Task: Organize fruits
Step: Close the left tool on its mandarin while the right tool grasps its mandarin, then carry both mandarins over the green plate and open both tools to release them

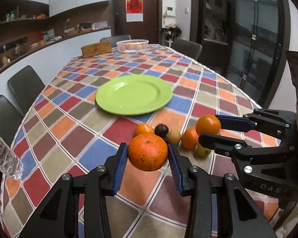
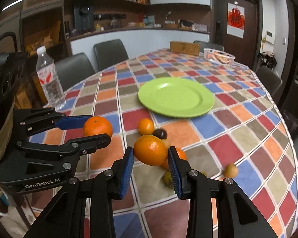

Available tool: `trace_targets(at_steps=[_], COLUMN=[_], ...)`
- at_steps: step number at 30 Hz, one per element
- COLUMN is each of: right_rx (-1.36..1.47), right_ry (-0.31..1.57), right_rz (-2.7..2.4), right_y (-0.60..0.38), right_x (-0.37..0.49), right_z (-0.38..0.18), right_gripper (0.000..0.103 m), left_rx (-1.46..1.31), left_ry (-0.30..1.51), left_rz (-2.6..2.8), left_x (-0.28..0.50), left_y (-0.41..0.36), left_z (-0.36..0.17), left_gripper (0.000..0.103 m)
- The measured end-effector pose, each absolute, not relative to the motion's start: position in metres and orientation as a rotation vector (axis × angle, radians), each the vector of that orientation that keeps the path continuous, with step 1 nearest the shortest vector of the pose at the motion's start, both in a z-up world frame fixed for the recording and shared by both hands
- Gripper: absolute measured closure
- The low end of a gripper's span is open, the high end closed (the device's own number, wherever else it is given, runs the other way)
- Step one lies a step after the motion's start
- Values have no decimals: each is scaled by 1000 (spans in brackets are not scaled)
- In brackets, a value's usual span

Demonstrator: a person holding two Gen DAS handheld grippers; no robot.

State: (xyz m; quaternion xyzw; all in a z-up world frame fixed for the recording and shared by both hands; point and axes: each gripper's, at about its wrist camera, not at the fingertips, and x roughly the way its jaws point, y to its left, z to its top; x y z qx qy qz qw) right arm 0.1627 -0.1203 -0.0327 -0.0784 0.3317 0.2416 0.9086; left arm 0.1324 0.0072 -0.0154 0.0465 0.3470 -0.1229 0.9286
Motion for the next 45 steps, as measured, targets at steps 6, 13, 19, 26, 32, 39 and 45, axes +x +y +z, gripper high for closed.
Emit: trace_targets(at_steps=[6,13,19,26,32,39,45], right_rx=[-134,-124,-116,-112,-118,-131,-123], right_ry=[638,627,652,709,773,868,936], right_rz=[496,484,477,468,462,452,438], right_y=[-126,-132,-132,-129,-123,-111,-107], right_x=[174,200,236,283,321,364,391], right_z=[-10,7,14,11,0,-27,-49], right_gripper=[67,67,67,67,67,67,67], left_rx=[75,69,59,31,-14,-57,-74], left_ry=[664,646,654,702,764,841,896], left_rz=[-232,-214,-218,-218,-219,-205,-195], left_x=[142,167,200,245,284,325,350], left_y=[4,2,1,7,13,22,27], left_z=[6,23,31,30,16,-6,-25], left_gripper=[62,62,62,62,62,62,62])
